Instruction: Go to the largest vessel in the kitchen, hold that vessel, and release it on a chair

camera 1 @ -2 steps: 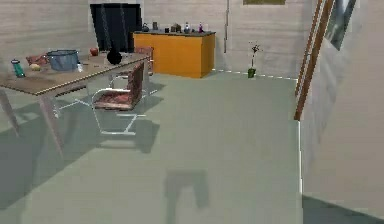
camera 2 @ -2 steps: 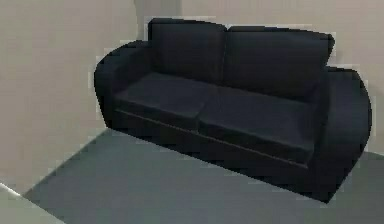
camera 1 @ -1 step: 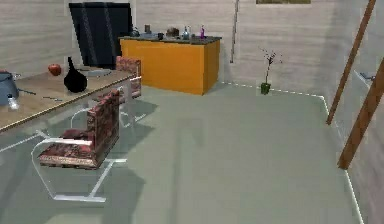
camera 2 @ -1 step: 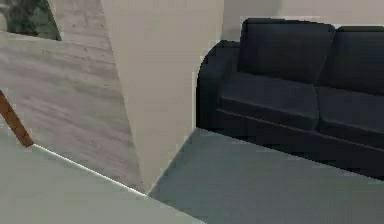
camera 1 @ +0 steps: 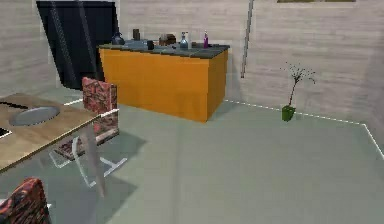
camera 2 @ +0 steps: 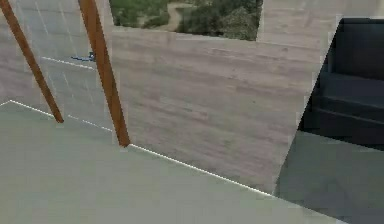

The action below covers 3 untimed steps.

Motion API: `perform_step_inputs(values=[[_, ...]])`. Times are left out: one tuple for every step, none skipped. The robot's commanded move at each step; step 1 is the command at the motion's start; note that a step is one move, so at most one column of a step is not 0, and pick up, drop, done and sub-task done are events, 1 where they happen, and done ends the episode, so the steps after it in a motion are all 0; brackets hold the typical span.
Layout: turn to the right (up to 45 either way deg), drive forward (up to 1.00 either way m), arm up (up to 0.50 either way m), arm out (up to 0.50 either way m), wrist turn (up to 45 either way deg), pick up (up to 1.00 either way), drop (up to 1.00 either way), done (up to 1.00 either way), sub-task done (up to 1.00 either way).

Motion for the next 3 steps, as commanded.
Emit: perform_step_inputs(values=[[0.0,0.30,0.00,0.00,0.0,0.00,0.00,0.00,0.00],[-6.0,0.00,0.00,0.00,0.0,0.00,0.00,0.00,0.00],[0.0,1.00,0.00,0.00,0.0,0.00,0.00,0.00,0.00]])
